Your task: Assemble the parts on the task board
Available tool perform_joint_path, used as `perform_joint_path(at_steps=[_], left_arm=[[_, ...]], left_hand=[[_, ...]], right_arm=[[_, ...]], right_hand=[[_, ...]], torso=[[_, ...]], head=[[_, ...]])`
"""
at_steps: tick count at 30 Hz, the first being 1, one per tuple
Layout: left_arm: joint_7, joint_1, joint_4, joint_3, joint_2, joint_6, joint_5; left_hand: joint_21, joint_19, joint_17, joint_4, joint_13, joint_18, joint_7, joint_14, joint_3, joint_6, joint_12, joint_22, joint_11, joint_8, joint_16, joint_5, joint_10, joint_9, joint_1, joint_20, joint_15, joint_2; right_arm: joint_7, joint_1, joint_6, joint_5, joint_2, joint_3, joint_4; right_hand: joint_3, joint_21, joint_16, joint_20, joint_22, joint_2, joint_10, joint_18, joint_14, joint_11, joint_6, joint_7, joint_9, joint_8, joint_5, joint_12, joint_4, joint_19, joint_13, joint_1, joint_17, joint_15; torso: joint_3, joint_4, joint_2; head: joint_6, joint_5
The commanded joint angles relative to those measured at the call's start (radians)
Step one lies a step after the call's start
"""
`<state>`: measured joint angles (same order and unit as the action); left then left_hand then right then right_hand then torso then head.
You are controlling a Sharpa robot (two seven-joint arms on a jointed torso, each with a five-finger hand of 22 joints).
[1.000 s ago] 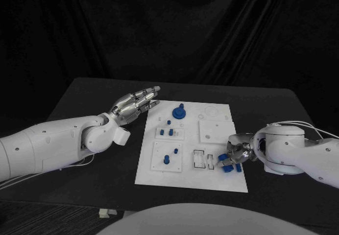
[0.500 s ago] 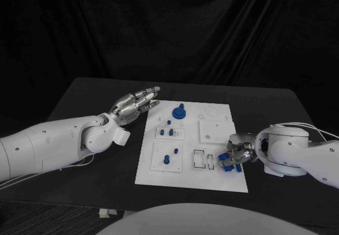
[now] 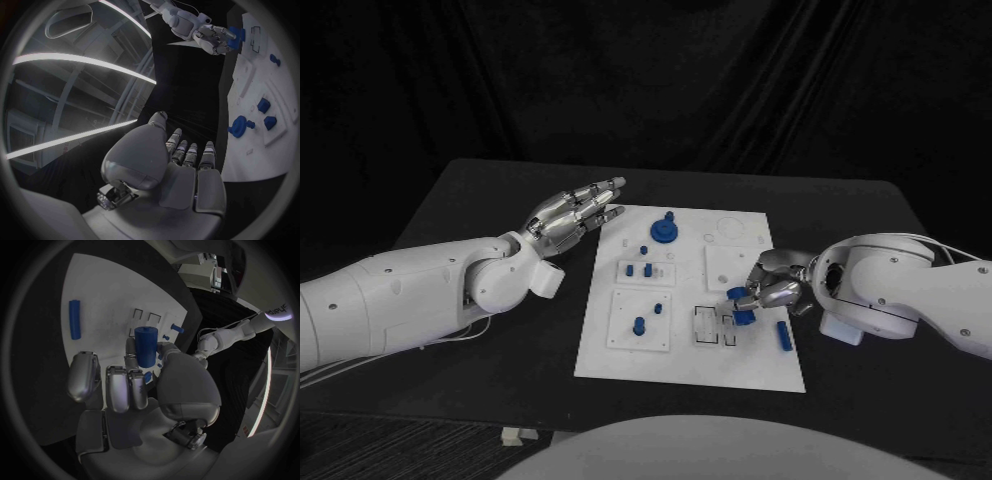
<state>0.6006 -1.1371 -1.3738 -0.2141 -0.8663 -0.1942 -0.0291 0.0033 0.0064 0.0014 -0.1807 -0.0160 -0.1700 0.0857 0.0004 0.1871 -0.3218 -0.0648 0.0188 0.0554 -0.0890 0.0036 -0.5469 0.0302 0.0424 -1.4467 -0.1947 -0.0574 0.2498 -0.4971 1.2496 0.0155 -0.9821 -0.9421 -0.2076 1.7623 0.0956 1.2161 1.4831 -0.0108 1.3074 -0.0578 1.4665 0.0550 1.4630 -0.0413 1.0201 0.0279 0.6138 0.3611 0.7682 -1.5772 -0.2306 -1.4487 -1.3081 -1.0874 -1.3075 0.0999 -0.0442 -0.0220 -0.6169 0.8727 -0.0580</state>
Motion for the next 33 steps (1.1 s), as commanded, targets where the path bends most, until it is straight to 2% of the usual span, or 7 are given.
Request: perform_joint_path(at_steps=[1, 7, 10, 20, 25, 28, 33], left_arm=[[0.01, 0.002, -0.002, 0.001, 0.001, -0.016, 0.001], [0.009, 0.002, -0.001, 0.001, 0.001, -0.016, 0.001], [0.008, 0.002, 0.0, 0.001, 0.003, -0.017, 0.001], [0.006, 0.002, 0.001, 0.001, 0.007, -0.019, 0.001], [0.004, 0.002, 0.001, 0.001, 0.005, -0.02, 0.001], [0.003, 0.002, 0.001, 0.001, 0.006, -0.022, 0.001], [0.002, 0.003, 0.002, 0.001, 0.007, -0.023, 0.001]], left_hand=[[0.002, 0.0, -0.001, 0.0, -0.001, -0.011, 0.003, 0.0, -0.003, -0.003, -0.005, 0.001, 0.004, -0.006, -0.004, -0.003, -0.004, 0.001, 0.0, -0.009, -0.009, 0.011], [0.002, 0.0, -0.001, 0.0, -0.001, -0.011, 0.003, 0.0, -0.003, -0.003, -0.005, 0.001, 0.004, -0.006, -0.004, -0.003, -0.004, 0.001, 0.0, -0.009, -0.009, 0.011], [0.002, 0.0, -0.001, 0.0, -0.001, -0.011, 0.003, 0.0, -0.003, -0.003, -0.005, 0.001, 0.004, -0.006, -0.004, -0.003, -0.004, 0.001, 0.0, -0.009, -0.009, 0.011], [0.003, 0.0, -0.001, 0.002, -0.001, -0.011, 0.003, 0.0, -0.005, -0.002, -0.005, 0.002, 0.005, -0.006, -0.004, -0.005, -0.005, 0.001, -0.002, -0.011, -0.011, 0.012], [0.003, 0.0, -0.001, 0.002, -0.001, -0.011, 0.004, 0.0, -0.005, -0.003, -0.005, 0.002, 0.005, -0.006, -0.004, -0.005, -0.005, 0.001, -0.002, -0.011, -0.012, 0.012], [0.003, 0.0, -0.001, 0.002, -0.001, -0.011, 0.004, 0.0, -0.005, -0.003, -0.005, 0.002, 0.005, -0.006, -0.004, -0.005, -0.005, 0.001, -0.002, -0.011, -0.012, 0.012], [0.003, 0.0, -0.001, 0.003, -0.001, -0.011, 0.004, 0.0, -0.005, -0.002, -0.005, 0.002, 0.005, -0.006, -0.004, -0.004, -0.005, 0.001, -0.002, -0.012, -0.014, 0.012]], right_arm=[[-0.013, -0.005, -0.007, 0.085, 0.012, 0.0, -0.009], [-0.029, -0.02, 0.006, 0.093, 0.036, 0.0, -0.023], [-0.038, -0.027, 0.009, 0.094, 0.049, 0.0, -0.031], [-0.066, -0.043, 0.045, 0.096, 0.085, 0.0, -0.059], [-0.074, -0.049, 0.052, 0.096, 0.094, 0.0, -0.063], [-0.08, -0.052, 0.062, 0.096, 0.1, 0.0, -0.065], [-0.087, -0.053, 0.074, 0.096, 0.105, 0.0, -0.065]], right_hand=[[0.124, -0.006, -0.004, 0.001, 0.163, 0.008, 0.104, 0.02, 0.074, -0.002, -0.01, 0.002, 0.001, 0.005, -0.026, 0.006, 0.085, 0.006, -0.263, 0.014, -0.091, 0.002], [0.124, -0.013, -0.007, 0.0, 0.161, 0.012, 0.104, 0.022, 0.073, -0.001, -0.017, 0.004, 0.002, 0.006, -0.048, 0.006, 0.077, 0.009, -0.263, 0.03, -0.087, 0.001], [0.123, -0.097, -0.026, -0.001, 0.136, 0.014, 0.104, 0.038, 0.067, 0.001, -0.023, 0.005, 0.003, 0.006, -0.072, 0.006, 0.07, 0.038, -0.263, 0.043, -0.053, 0.0], [0.103, -0.145, -0.037, -0.006, 0.12, 0.026, 0.104, 0.045, 0.066, 0.007, -0.041, 0.013, 0.0, 0.004, -0.236, 0.006, 0.035, 0.046, -0.263, 0.089, -0.038, -0.004], [0.075, -0.158, -0.045, -0.008, 0.116, 0.036, 0.104, 0.046, 0.064, 0.011, -0.052, 0.017, -0.001, 0.003, -0.359, 0.006, 0.002, 0.042, -0.263, 0.122, -0.024, -0.008], [0.061, -0.162, -0.048, -0.009, 0.115, 0.037, 0.104, 0.047, 0.063, 0.012, -0.056, 0.018, -0.001, 0.005, -0.404, 0.006, -0.01, 0.04, -0.263, 0.132, -0.02, -0.008], [0.043, -0.168, -0.05, -0.01, 0.113, 0.036, 0.104, 0.047, 0.063, 0.013, -0.062, 0.019, -0.001, 0.006, -0.446, 0.006, -0.019, 0.039, -0.263, 0.139, -0.016, -0.009]], torso=[[-0.0005, -0.0001, 0.0], [0.0, -0.0002, -0.001], [-0.0001, -0.0001, 0.0], [-0.0001, 0.0007, 0.0], [0.0, 0.0, 0.0], [-0.0001, 0.0, 0.0], [-0.0001, 0.0003, 0.0]], head=[[0.0, -0.001], [0.0, 0.002], [0.0, 0.003], [0.0, 0.0], [0.0, -0.001], [0.0, -0.003], [0.0, -0.004]])
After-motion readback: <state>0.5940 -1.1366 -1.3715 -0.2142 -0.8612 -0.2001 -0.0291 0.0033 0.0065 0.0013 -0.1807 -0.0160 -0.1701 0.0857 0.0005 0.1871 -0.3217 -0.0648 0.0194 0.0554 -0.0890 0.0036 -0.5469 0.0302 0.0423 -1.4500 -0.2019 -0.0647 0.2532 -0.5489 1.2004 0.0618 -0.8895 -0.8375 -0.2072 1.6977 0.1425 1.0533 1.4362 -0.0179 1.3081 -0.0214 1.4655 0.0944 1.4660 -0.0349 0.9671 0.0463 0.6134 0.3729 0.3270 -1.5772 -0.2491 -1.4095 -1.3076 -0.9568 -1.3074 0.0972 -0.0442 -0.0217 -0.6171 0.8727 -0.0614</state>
